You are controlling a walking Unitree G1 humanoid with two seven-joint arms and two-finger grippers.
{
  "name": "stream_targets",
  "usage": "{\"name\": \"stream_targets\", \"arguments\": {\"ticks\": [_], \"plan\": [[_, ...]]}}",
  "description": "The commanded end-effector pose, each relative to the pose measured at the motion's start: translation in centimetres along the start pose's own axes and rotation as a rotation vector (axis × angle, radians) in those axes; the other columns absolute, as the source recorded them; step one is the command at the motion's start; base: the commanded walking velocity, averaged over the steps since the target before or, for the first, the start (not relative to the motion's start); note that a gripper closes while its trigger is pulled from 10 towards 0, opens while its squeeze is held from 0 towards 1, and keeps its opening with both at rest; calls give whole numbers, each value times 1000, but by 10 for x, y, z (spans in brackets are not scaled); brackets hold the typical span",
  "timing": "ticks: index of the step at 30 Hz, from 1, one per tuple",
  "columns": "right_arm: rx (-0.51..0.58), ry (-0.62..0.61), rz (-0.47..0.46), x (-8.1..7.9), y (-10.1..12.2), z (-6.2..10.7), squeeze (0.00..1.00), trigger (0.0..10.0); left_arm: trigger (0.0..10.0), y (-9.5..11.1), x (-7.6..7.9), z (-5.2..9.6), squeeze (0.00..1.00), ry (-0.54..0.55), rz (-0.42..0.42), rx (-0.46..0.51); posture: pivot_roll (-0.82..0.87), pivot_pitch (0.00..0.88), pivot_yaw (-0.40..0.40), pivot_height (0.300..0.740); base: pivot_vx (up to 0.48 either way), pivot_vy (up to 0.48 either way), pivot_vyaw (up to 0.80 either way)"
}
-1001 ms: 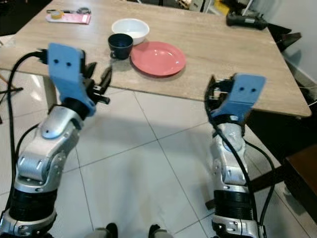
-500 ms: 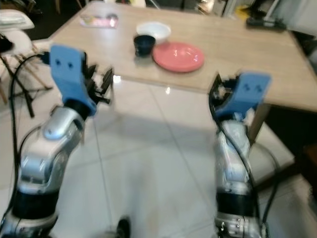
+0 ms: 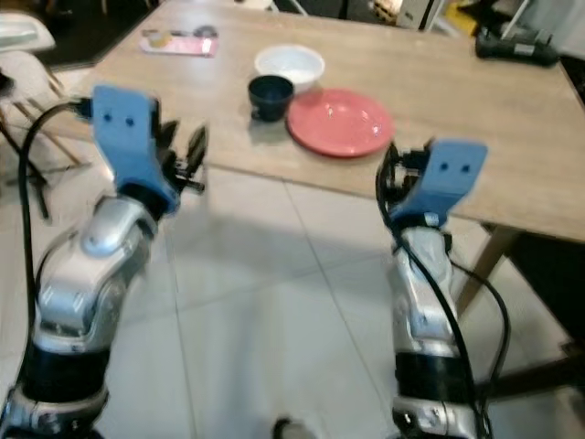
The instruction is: Setting the table
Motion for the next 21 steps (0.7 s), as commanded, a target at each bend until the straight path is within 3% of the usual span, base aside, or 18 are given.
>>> {"name": "stream_targets", "arguments": {"ticks": [1,19,21], "plan": [[-8,12,-6,-5,-3,2,0,10000,10000,-7,-4,3,0,13,-9,-29,21,158,52,740,0,0,0],[-29,-4,-13,-2,-6,3,0,10000,10000,-8,0,3,0,-3,-10,-39,23,158,55,740,0,0,0],[-35,-9,-29,-2,-7,4,0,10000,10000,-8,1,3,0,-4,-11,-40,21,160,53,740,0,0,-800]]}}
Point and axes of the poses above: a point about 5 cm out from each wrist's last joint towards the gripper, its own z axis pointing back from the gripper into the wrist, its own y axis along the axis of the wrist's last joint, x = y × z, the point moved 1 cm from there along -z, pointing out of the wrist towards the gripper, and after that the axes turned 8 degrees about -z, right-handed, at the moved point
